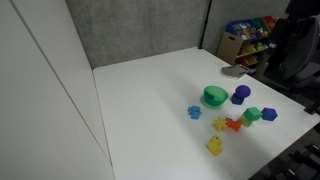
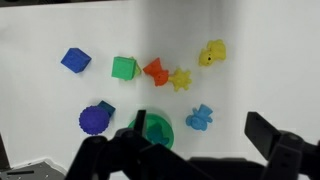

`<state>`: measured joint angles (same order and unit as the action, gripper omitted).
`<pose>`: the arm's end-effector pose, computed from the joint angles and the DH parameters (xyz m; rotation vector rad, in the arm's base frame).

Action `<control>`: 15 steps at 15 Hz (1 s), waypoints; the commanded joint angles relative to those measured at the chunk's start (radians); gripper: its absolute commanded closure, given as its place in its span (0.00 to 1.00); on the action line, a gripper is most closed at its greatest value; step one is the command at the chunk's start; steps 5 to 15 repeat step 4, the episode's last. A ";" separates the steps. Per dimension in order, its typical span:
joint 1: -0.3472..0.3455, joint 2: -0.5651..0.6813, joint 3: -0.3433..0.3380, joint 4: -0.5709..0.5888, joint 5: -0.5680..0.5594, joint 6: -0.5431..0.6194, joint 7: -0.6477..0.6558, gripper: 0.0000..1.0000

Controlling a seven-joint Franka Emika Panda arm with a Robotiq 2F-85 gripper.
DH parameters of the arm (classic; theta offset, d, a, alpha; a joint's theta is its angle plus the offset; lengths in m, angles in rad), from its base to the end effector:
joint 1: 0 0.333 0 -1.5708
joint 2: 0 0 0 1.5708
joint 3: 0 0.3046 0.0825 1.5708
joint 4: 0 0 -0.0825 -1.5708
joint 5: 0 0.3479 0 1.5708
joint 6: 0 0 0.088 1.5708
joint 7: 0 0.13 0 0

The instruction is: Put the star-shaped toy on the table

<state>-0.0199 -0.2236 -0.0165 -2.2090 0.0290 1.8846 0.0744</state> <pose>0.4389 -0.0134 0.4455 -3.1031 0.1873 0.1578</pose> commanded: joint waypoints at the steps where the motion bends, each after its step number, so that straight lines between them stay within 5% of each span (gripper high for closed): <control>1: -0.003 -0.054 0.005 -0.041 -0.008 -0.005 0.015 0.00; 15: -0.002 -0.021 0.002 -0.018 0.000 -0.003 -0.001 0.00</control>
